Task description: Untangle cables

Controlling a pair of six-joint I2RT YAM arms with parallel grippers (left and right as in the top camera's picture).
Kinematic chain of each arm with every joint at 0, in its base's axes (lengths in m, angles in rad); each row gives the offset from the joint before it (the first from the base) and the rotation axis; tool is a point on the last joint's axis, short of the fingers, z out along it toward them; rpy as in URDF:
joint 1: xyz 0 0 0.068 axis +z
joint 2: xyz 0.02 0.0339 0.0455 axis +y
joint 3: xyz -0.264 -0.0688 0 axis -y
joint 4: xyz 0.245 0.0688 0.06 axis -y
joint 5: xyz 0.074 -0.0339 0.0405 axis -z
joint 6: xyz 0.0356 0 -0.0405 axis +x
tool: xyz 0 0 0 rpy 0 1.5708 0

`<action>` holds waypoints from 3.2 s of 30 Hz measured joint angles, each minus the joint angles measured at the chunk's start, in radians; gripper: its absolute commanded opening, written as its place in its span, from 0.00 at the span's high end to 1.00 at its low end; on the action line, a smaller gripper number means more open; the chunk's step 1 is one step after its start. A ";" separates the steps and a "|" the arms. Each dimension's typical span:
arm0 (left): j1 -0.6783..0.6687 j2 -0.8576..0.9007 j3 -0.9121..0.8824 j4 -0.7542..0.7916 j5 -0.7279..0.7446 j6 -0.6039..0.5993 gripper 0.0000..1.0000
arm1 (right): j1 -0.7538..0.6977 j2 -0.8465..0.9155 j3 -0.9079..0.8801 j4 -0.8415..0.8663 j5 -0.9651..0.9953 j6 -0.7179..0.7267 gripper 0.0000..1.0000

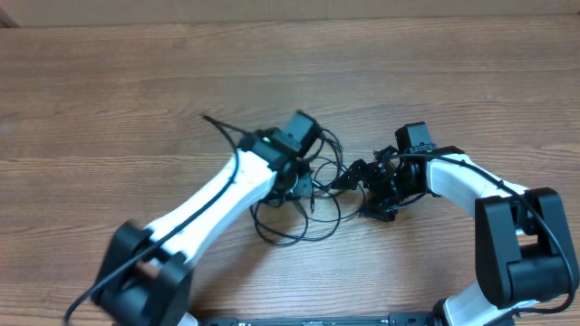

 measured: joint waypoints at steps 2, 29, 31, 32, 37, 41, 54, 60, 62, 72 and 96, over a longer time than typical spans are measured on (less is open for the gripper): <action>0.002 -0.051 0.028 -0.010 0.003 0.018 0.96 | 0.000 0.000 0.000 0.001 -0.003 0.001 0.00; 0.002 -0.636 0.208 -0.084 -0.280 0.147 0.96 | 0.000 0.000 0.001 0.000 -0.006 0.000 0.00; 0.002 -0.647 0.209 -0.117 -0.340 0.146 0.96 | 0.000 0.000 0.001 0.000 -0.006 0.000 0.00; 0.002 -0.650 0.209 -0.137 -0.373 0.145 0.96 | 0.000 0.000 0.001 0.000 -0.006 0.000 0.00; 0.002 -0.651 0.210 -0.263 -0.535 0.071 0.96 | 0.000 0.000 0.001 0.001 -0.007 0.000 0.00; 0.002 -0.650 0.210 -0.364 -0.635 -0.020 0.96 | 0.000 0.000 0.001 0.001 -0.006 0.001 0.00; 0.002 -0.650 0.210 -0.528 -0.830 -0.288 0.96 | 0.000 0.000 0.000 0.018 -0.005 0.019 0.00; 0.002 -0.629 0.210 -0.528 -0.796 -0.304 0.96 | -0.007 -0.001 -0.010 0.058 -0.012 0.096 0.00; 0.002 -0.610 0.210 -0.528 -0.785 -0.304 0.96 | -0.012 -0.002 -0.019 0.097 -0.022 0.130 0.00; 0.002 -0.479 0.210 -0.527 -0.711 -0.303 0.96 | -0.016 -0.002 -0.019 0.278 0.042 0.241 0.00; 0.002 -0.517 0.210 -0.591 -0.671 -0.242 0.96 | -0.116 -0.013 0.002 0.398 0.306 0.497 0.00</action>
